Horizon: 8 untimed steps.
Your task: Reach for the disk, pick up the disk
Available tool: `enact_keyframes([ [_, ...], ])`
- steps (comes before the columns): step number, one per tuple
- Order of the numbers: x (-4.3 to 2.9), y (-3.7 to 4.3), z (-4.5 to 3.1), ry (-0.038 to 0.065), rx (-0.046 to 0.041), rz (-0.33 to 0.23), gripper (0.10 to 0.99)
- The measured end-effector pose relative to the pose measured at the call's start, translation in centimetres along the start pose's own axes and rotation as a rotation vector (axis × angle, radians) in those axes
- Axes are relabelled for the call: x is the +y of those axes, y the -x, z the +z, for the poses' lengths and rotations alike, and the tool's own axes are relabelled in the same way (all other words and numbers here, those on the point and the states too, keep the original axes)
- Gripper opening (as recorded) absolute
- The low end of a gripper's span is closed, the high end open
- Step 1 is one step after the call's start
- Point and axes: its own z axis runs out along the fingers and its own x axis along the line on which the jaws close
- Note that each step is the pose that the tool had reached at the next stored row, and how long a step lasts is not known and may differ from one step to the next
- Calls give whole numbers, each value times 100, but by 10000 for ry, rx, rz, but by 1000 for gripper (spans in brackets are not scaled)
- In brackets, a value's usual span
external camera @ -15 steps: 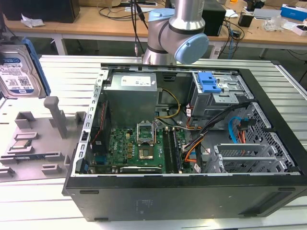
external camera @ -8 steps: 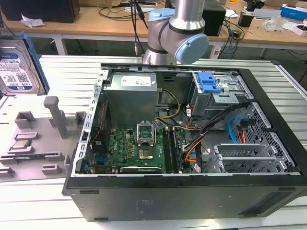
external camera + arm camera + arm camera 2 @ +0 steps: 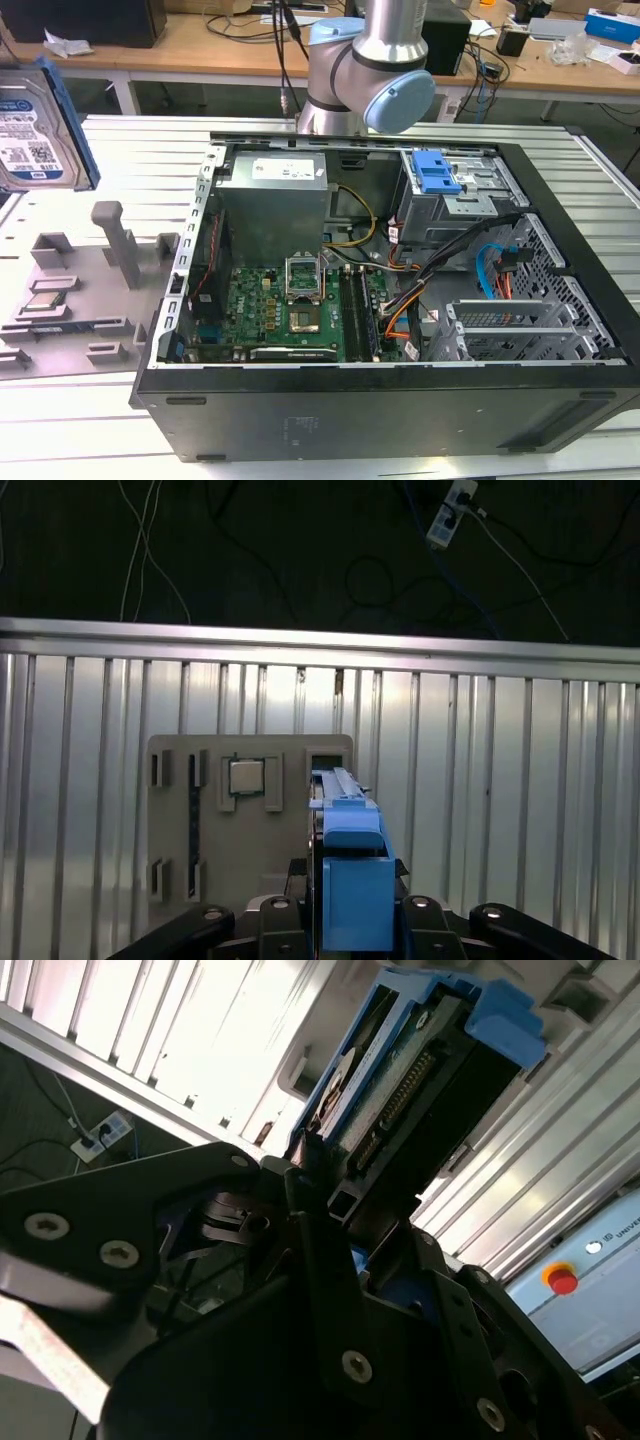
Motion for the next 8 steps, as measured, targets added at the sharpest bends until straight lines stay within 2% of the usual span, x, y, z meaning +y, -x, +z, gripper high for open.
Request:
enact_keyframes([
  [2,2,0,-47,1,0,0,369],
  [6,6,0,-189,1,0,0,369],
  [8,8,0,-228,1,0,0,369],
])
